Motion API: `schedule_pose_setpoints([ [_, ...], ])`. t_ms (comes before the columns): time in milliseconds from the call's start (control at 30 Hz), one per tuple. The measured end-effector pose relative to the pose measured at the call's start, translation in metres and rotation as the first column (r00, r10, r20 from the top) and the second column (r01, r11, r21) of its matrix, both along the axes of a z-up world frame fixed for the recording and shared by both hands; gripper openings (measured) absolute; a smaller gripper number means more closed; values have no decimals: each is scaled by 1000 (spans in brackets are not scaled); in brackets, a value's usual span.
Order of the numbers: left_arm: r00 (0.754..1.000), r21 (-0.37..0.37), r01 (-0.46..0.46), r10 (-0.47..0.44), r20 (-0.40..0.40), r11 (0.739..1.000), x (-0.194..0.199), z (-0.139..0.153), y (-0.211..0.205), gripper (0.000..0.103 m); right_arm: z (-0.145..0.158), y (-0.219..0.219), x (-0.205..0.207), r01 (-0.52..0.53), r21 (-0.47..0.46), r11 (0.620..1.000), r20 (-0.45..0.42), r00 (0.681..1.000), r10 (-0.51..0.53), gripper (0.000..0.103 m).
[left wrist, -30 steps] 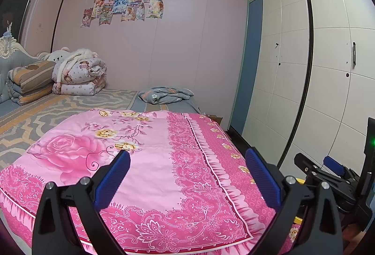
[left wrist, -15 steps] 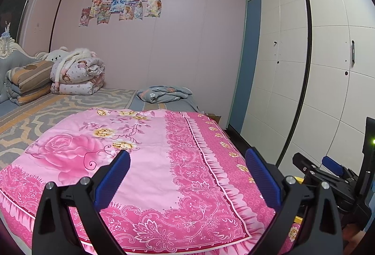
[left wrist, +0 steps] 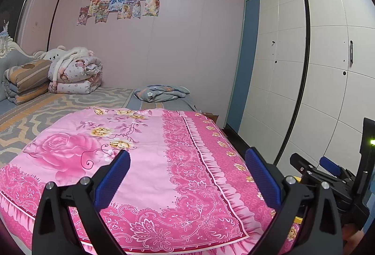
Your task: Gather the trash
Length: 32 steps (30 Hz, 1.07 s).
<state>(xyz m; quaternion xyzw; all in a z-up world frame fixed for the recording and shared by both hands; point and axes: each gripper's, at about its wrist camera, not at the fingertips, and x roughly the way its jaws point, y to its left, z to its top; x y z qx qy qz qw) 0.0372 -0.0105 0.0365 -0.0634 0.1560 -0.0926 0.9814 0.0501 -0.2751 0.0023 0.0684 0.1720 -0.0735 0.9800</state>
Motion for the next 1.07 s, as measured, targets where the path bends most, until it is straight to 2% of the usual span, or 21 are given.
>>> schedule_pose_setpoints([
  [700, 1000, 0, 0, 0, 14, 1000, -1, 0, 1, 95, -1, 0, 1, -1, 10, 1000, -9, 1000, 1, 95],
  [1067, 1000, -23, 11, -11, -9, 1000, 1, 0, 3, 95, -1, 2, 1, 2, 10, 1000, -4, 1000, -2, 95],
])
